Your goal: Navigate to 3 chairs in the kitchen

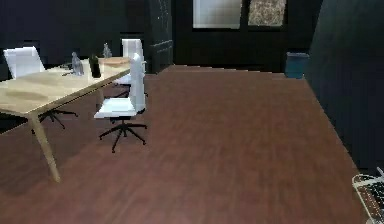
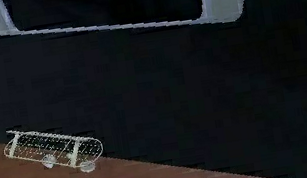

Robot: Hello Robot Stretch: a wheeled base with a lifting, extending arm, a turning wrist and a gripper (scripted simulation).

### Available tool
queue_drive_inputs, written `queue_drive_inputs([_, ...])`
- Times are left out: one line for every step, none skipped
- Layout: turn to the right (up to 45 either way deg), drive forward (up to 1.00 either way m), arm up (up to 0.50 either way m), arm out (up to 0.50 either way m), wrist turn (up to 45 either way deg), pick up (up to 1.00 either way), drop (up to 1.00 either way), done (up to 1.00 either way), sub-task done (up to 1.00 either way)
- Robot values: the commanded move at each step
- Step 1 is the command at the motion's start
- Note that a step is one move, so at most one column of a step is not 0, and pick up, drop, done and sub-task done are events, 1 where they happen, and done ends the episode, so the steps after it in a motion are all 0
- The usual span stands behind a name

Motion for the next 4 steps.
queue_drive_inputs([0.0, 1.00, 0.00, 0.00, 0.0, 0.00, 0.00, 0.00, 0.00])
queue_drive_inputs([0.0, 0.45, 0.00, 0.00, 0.0, 0.00, 0.00, 0.00, 0.00])
queue_drive_inputs([-45.0, 0.00, 0.00, 0.00, 0.0, 0.00, 0.00, 0.00, 0.00])
queue_drive_inputs([0.0, 0.00, 0.00, 0.00, 0.0, 0.00, 0.00, 0.00, 1.00])
